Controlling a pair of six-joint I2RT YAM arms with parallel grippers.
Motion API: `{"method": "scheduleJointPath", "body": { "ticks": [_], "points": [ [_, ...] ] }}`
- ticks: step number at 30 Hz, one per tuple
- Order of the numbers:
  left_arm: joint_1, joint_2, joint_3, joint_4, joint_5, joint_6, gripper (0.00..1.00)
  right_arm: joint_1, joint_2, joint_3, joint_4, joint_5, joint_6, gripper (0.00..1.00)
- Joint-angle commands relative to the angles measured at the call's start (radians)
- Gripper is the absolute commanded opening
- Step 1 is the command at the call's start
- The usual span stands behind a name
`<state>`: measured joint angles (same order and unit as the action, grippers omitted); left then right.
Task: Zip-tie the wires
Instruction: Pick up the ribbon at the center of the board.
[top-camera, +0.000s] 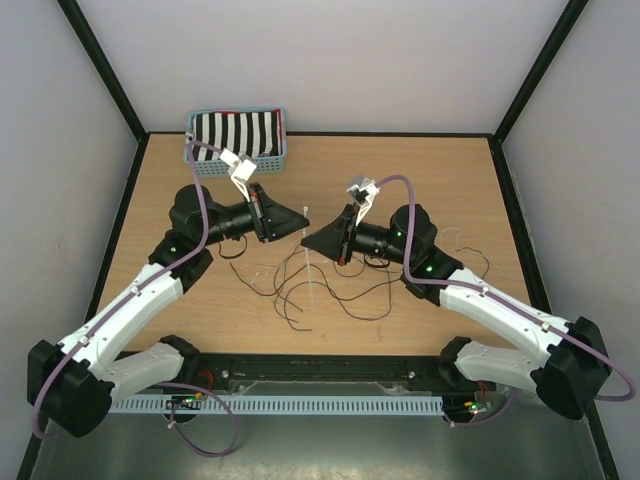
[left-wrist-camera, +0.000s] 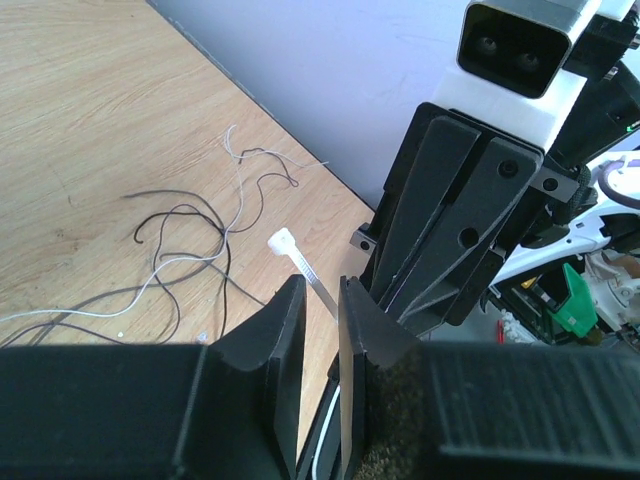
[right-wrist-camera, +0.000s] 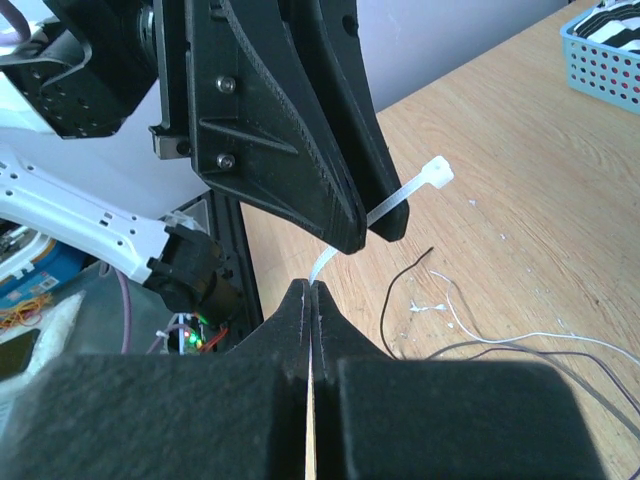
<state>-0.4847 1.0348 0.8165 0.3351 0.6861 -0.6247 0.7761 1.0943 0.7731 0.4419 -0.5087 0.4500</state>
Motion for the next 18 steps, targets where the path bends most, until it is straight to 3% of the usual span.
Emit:
{"method": "scheduleJointPath", "body": {
  "ticks": [1,18],
  "points": [
    [-0.001,0.008,-0.016,0.067,0.023,-0.014,0.20,-0.005,-0.011,-0.010,0.101,0.021,0.042,0.00],
    [-0.006,0.002,-0.039,0.116,0.023,-0.056,0.21,-0.005,-0.027,-0.035,0.090,0.082,0.038,0.00]
  ]
}}
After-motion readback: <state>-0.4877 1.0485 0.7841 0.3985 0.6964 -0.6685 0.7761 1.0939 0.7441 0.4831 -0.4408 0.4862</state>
